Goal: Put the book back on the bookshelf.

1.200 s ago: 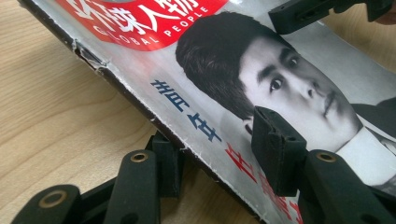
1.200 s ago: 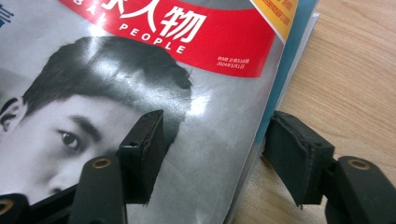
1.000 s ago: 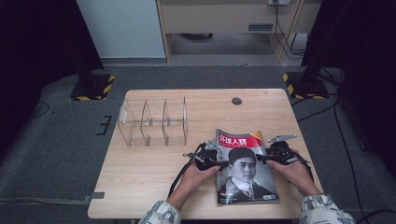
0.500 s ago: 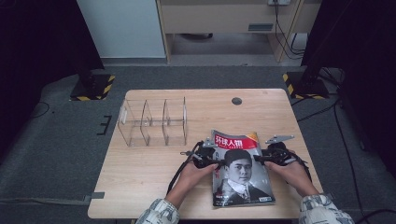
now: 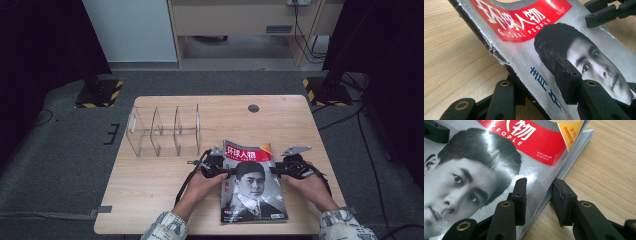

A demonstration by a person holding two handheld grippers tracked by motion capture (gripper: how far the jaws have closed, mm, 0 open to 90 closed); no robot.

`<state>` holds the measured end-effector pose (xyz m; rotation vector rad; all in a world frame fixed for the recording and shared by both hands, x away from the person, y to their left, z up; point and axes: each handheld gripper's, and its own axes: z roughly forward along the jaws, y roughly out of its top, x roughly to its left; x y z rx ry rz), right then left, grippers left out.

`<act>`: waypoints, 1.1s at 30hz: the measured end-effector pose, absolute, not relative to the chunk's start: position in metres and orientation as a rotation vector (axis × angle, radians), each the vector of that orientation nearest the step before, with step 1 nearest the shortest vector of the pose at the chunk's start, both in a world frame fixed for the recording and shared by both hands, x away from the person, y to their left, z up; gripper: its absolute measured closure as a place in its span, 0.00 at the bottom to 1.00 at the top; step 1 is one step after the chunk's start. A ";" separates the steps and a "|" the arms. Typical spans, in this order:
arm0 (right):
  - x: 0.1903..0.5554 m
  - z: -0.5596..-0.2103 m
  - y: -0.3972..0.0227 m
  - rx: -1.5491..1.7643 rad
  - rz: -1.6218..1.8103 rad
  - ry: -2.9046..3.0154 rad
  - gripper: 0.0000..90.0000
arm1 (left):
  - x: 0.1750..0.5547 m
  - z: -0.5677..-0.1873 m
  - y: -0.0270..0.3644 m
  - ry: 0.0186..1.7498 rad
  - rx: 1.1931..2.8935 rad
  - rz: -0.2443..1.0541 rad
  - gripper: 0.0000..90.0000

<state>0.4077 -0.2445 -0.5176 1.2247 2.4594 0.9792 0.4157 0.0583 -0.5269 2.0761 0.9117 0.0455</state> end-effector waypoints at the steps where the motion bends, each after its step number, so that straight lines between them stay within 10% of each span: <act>1: 0.407 -0.518 -0.243 1.216 0.979 2.465 0.74 | 0.416 -0.526 0.059 0.913 2.075 0.043 0.70; 33: 0.402 -0.522 -0.235 1.117 1.056 2.500 0.74 | 0.436 -0.518 0.050 0.957 2.083 0.012 0.60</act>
